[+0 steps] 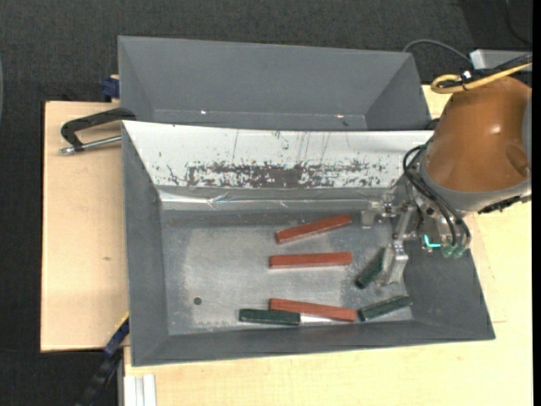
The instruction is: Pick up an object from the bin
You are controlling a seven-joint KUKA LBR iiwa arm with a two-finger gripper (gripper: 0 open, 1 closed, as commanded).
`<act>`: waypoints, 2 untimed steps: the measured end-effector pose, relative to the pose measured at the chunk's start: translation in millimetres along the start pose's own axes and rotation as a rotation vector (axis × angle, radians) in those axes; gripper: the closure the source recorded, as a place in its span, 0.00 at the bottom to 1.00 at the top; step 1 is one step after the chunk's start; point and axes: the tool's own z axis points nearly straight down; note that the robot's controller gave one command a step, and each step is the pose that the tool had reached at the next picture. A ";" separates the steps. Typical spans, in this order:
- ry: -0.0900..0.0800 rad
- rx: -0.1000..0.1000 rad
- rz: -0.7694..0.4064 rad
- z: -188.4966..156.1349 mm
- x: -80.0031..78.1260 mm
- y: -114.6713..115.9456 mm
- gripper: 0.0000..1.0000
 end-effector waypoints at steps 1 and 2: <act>-0.008 0.001 -0.001 -3.7 -1.7 0.2 0.00; -0.015 0.000 0.047 46.1 -11.6 3.7 0.00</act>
Offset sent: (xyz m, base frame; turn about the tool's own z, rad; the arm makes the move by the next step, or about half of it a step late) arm 0.0197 0.0089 -0.1261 0.1178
